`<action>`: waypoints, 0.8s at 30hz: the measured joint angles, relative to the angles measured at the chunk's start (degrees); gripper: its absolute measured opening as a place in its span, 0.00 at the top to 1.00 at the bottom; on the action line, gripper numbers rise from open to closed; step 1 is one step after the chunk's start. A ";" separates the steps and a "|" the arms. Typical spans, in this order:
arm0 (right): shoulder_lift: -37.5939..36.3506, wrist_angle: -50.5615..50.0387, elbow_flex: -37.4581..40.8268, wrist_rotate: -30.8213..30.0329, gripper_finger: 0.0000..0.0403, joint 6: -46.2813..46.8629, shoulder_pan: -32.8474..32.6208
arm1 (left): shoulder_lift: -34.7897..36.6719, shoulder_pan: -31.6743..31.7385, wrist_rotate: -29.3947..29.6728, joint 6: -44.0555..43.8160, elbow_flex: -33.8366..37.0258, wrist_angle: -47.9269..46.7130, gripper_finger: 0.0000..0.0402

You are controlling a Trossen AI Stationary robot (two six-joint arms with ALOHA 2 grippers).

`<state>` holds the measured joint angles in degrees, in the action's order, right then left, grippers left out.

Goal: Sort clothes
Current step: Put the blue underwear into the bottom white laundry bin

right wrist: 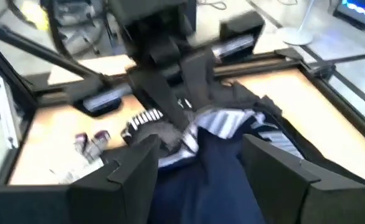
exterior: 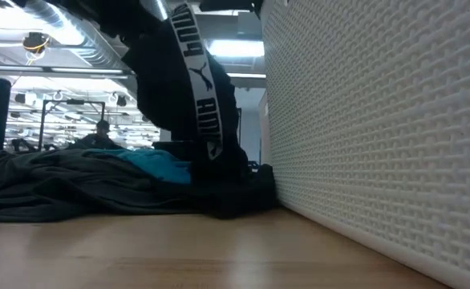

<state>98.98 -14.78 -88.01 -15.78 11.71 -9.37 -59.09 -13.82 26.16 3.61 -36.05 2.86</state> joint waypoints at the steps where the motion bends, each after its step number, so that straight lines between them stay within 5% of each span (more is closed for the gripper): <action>1: 0.02 0.20 -0.16 0.49 0.43 0.02 0.00 | 0.01 0.01 0.64 -0.10 0.00 -0.21 0.97; 7: 2.87 4.07 -0.28 3.30 0.43 -0.02 0.02 | 0.02 0.46 1.50 -0.28 0.00 1.38 0.97; 24: 7.91 3.96 -0.30 -3.29 0.43 -3.43 0.09 | -0.03 -1.64 -1.96 2.13 0.26 2.13 0.97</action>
<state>106.89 -10.81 -88.31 -19.07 8.27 -9.28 -59.12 -15.46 24.20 5.74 -35.79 4.99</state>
